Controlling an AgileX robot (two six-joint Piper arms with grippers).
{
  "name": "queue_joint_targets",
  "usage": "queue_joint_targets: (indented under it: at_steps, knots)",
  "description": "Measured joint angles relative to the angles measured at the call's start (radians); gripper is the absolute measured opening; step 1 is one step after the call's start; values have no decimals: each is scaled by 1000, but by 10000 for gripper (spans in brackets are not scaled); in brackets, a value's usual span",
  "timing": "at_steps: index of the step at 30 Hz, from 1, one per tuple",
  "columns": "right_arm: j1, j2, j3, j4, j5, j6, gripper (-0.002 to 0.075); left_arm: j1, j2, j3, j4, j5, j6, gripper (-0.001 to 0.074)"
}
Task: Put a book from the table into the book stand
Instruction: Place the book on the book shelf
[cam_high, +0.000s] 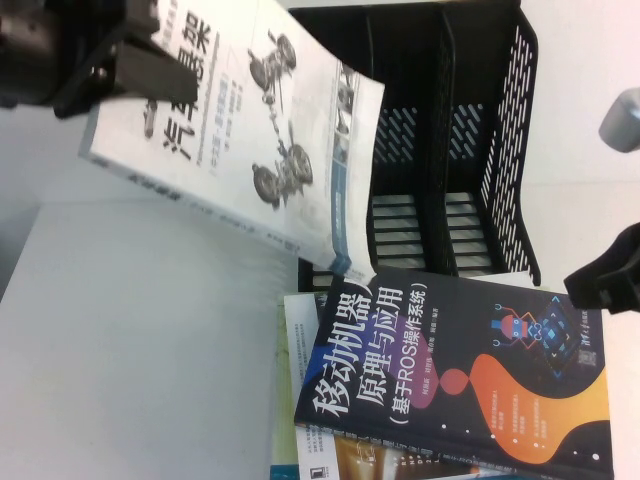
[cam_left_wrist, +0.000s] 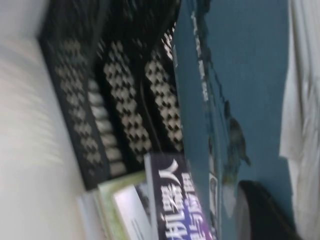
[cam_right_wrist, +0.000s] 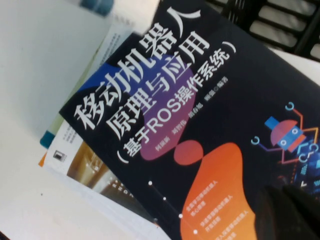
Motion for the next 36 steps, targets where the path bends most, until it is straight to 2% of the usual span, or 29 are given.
queue_joint_targets:
  at_steps: [7, 14, 23, 36]
  knots:
    - [0, 0, 0, -40, 47, 33, -3, -217, 144, -417, 446, 130, -347, 117]
    - [0, 0, 0, -133, 69, 74, -3, -339, 352, -651, 671, 179, -457, 117]
    - [0, 0, 0, -148, 72, 76, -3, -352, 529, -703, 740, 173, -525, 117]
    - [0, 0, 0, -148, 69, 76, -3, -353, 587, -704, 795, 118, -524, 117]
